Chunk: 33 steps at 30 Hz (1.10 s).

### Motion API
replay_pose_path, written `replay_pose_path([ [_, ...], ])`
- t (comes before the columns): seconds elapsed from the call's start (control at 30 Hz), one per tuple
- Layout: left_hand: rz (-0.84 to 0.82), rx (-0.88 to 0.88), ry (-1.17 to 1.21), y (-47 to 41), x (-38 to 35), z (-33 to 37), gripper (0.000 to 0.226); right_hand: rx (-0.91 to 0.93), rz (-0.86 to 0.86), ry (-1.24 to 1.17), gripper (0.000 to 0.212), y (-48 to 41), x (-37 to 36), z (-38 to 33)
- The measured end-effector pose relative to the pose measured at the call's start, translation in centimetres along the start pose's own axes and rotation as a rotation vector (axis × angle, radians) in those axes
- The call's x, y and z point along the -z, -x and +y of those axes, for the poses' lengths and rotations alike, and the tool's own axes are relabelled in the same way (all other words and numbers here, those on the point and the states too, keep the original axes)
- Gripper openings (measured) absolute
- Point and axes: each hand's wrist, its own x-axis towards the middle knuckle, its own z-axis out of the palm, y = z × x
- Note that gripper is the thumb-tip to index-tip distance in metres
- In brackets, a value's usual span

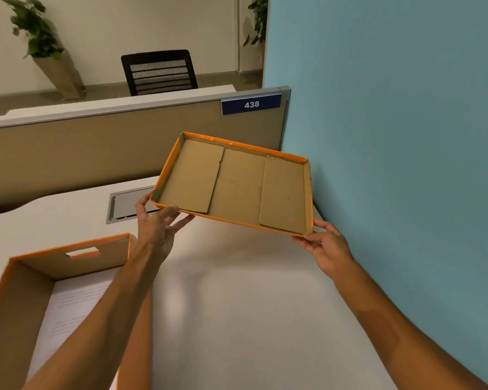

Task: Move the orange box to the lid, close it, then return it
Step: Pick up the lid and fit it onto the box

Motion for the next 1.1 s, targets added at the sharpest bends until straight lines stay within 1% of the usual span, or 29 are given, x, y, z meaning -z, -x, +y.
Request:
replay_pose_path([
  [0.13, 0.032, -0.048, 0.02, 4.1, 1.0, 0.8, 0.078, 0.02, -0.017, 0.05, 0.042, 2.9, 0.8, 1.0],
  [0.23, 0.075, -0.08, 0.029, 7.2, 2.0, 1.5, 0.072, 0.057, -0.011, 0.149, 0.038, 5.2, 1.1, 1.5],
  [0.3, 0.096, -0.096, 0.032, 9.3, 2.8, 1.9, 0.07, 0.12, 0.031, 0.275, 0.038, 6.8, 1.0, 2.2],
  [0.33, 0.105, -0.101, 0.034, 10.4, 3.3, 2.2, 0.07, 0.204, 0.082, 0.407, 0.042, 7.8, 0.8, 2.6],
  [0.37, 0.113, -0.106, 0.037, 11.4, 3.8, 2.5, 0.071, 0.359, 0.142, 0.598, 0.049, 8.8, 0.8, 3.0],
  [0.4, 0.118, -0.118, 0.042, 12.8, 4.4, 3.0, 0.072, 0.583, 0.156, 0.807, 0.056, 10.0, 0.9, 3.6],
  [0.43, 0.12, -0.136, 0.047, 14.2, 5.2, 3.5, 0.073, 0.836, 0.11, 0.999, 0.061, 11.4, 1.0, 4.2],
  [0.47, 0.124, -0.143, 0.052, 15.0, 5.5, 3.9, 0.073, 1.055, 0.027, 1.165, 0.065, 12.1, 1.0, 4.7],
  [0.5, 0.134, -0.137, 0.051, 15.3, 5.6, 4.1, 0.072, 1.187, -0.061, 1.308, 0.067, 12.5, 0.9, 5.2],
  [0.53, 0.143, -0.132, 0.039, 15.6, 5.6, 4.3, 0.071, 1.258, -0.139, 1.421, 0.068, 12.7, 0.7, 5.7],
  [0.6, 0.158, -0.136, 0.006, 16.8, 5.9, 5.0, 0.07, 1.319, -0.222, 1.565, 0.067, 13.5, 0.2, 6.7],
  [0.7, 0.181, -0.167, -0.017, 18.9, 7.2, 6.7, 0.07, 1.404, -0.254, 1.601, 0.053, 15.2, -1.2, 8.4],
  [0.83, 0.184, -0.158, -0.025, 20.9, 8.3, 9.6, 0.068, 1.483, -0.242, 1.557, 0.033, 17.1, -3.0, 10.2],
  [0.9, 0.154, -0.176, -0.041, 21.6, 9.0, 11.3, 0.068, 1.541, -0.233, 1.515, 0.024, 18.0, -4.0, 11.0],
  [1.0, 0.11, -0.217, -0.093, 22.3, 9.8, 14.0, 0.066, 1.58, -0.234, 1.441, 0.019, 19.4, -5.8, 11.8],
  [1.1, 0.039, -0.25, -0.125, 23.0, 10.6, 16.8, 0.071, 1.546, -0.207, 1.394, 0.026, 21.3, -7.7, 12.4],
])
